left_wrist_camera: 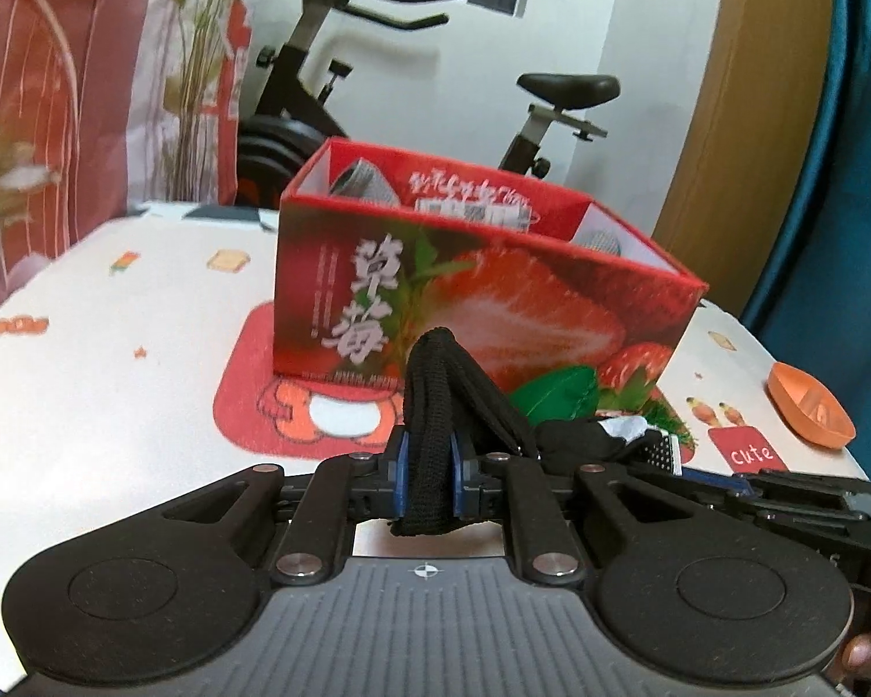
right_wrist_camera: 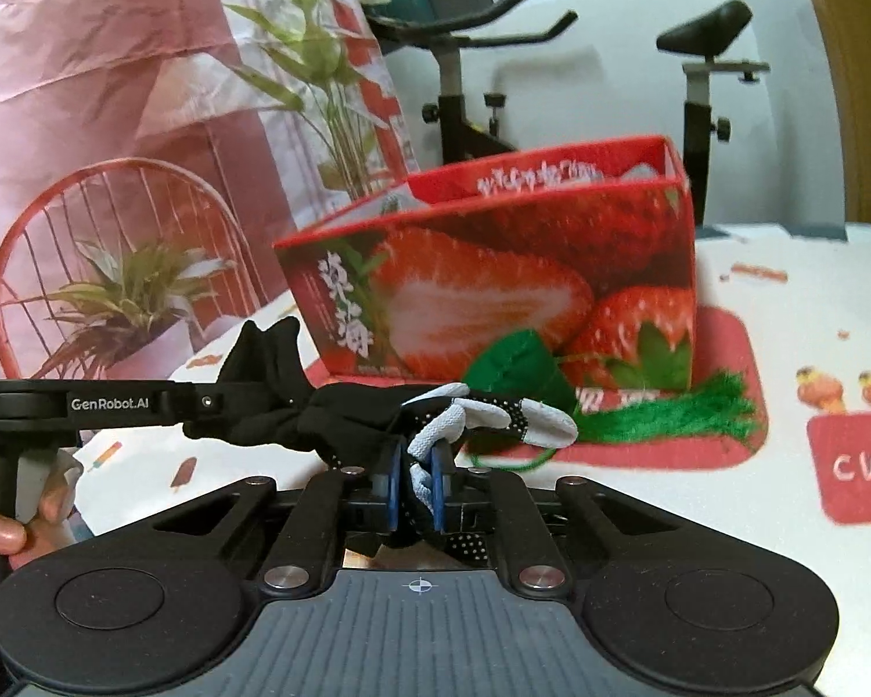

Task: Organize soft objects
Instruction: 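Lift the black gloves with both grippers and carry them over the box, then lower the gloves into the red box and open both grippers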

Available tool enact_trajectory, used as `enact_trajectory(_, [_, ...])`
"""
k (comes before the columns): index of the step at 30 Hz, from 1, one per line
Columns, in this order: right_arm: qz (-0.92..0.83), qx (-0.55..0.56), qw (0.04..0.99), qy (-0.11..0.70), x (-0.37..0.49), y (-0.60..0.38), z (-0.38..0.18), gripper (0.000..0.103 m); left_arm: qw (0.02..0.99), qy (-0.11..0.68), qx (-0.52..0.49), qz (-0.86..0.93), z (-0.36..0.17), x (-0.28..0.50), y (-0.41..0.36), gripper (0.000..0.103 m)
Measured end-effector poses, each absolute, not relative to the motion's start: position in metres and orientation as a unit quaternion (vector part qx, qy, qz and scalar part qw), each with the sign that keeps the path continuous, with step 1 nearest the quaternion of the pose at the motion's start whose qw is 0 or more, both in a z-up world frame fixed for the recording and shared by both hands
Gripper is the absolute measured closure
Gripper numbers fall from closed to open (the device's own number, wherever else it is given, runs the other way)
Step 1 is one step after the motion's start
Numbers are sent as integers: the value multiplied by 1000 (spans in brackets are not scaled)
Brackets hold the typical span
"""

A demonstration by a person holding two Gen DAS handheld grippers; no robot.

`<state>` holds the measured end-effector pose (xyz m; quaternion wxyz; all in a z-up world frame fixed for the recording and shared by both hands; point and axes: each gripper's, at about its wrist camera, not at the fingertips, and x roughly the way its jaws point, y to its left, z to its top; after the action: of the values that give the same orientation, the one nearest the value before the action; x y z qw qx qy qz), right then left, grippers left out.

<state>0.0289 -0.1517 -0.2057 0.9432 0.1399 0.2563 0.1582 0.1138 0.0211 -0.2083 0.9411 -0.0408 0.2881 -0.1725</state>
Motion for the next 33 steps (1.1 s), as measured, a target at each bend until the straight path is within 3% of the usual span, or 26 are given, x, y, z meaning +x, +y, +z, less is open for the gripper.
enact_trajectory(8, [165,103,961,195,37,-159,-168,93,941,276,-77,-182,-177,127,30,88])
enact_trajectory(17, [188,92,966,151,79,-170,-111,93,955,223,-43,-192,-130,152,26,88])
enact_trajectory(25, [177,103,961,188,146,-180,-95,93,948,233,-18,-215,-112,205,14,88])
enact_trajectory(33, [137,122,950,254,209,-187,-113,93,937,278,27,-210,-128,263,-9,88])
